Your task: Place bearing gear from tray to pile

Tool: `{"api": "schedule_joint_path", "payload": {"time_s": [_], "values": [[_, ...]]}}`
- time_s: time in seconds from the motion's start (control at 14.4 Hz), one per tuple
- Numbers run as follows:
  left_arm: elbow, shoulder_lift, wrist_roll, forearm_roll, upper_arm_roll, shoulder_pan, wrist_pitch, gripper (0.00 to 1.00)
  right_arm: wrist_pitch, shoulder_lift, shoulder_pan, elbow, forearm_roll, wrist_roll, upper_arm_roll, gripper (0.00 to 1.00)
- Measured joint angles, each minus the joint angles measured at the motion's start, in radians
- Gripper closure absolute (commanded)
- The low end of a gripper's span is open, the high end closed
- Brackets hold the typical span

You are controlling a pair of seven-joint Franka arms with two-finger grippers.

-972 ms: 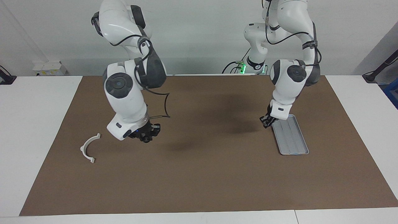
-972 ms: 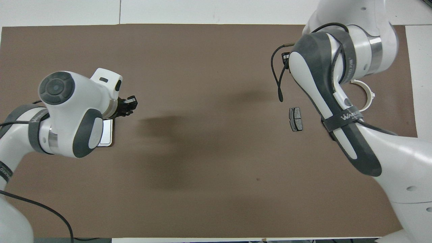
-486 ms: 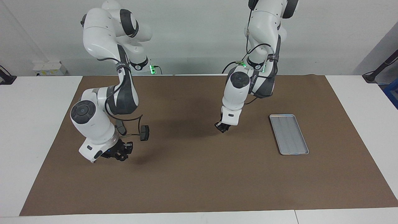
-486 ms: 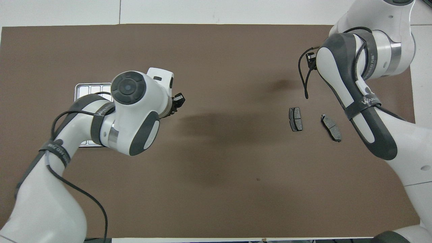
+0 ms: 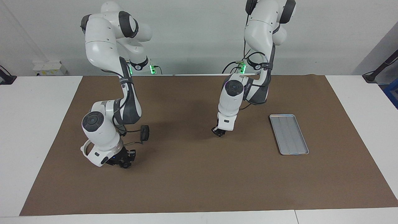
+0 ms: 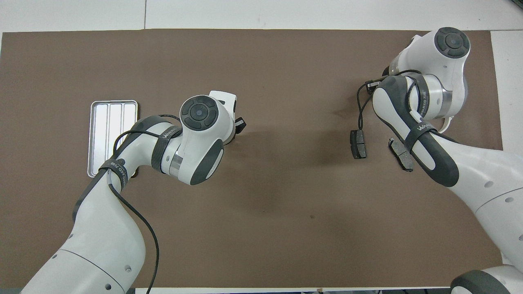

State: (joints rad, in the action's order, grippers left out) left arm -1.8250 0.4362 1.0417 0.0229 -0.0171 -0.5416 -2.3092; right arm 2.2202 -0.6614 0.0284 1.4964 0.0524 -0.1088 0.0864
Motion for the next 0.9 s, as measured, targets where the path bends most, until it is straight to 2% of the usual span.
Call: {"api": "schedule_joint_path", "payload": {"time_s": [0.07, 0.14, 0.21, 0.28, 0.42, 0.56, 0.76, 0.9], "values": [[-0.006, 0.0, 0.0, 0.0, 0.0, 0.0, -0.005, 0.69, 0.003, 0.001, 0.001, 0.003, 0.0, 0.0, 0.001, 1.0], [-0.009, 0.0, 0.0, 0.0, 0.0, 0.0, -0.007, 0.09, 0.004, 0.001, 0.001, 0.003, 0.0, 0.0, 0.001, 0.88], [-0.01, 0.0, 0.0, 0.0, 0.0, 0.0, -0.007, 0.0, 0.004, 0.001, 0.001, 0.003, 0.0, 0.0, 0.001, 0.16], [-0.01, -0.001, 0.0, -0.002, 0.002, 0.0, -0.005, 0.0, 0.004, 0.001, 0.001, 0.003, 0.0, 0.0, 0.001, 0.0], [-0.006, -0.007, 0.0, -0.015, 0.013, 0.004, 0.011, 0.0, 0.003, 0.001, 0.0, 0.005, 0.0, 0.0, 0.003, 0.0], [0.008, -0.046, -0.018, -0.029, 0.05, 0.03, 0.051, 0.0, -0.03, 0.015, -0.014, 0.0, 0.0, 0.01, 0.008, 0.0], [0.019, -0.202, -0.282, -0.036, 0.072, 0.203, 0.244, 0.0, -0.159, 0.081, -0.086, -0.025, 0.0, 0.125, 0.011, 0.0], [0.018, -0.302, -0.447, -0.036, 0.075, 0.306, 0.376, 0.0, -0.234, 0.13, -0.158, -0.04, 0.0, 0.265, 0.012, 0.0]]}}
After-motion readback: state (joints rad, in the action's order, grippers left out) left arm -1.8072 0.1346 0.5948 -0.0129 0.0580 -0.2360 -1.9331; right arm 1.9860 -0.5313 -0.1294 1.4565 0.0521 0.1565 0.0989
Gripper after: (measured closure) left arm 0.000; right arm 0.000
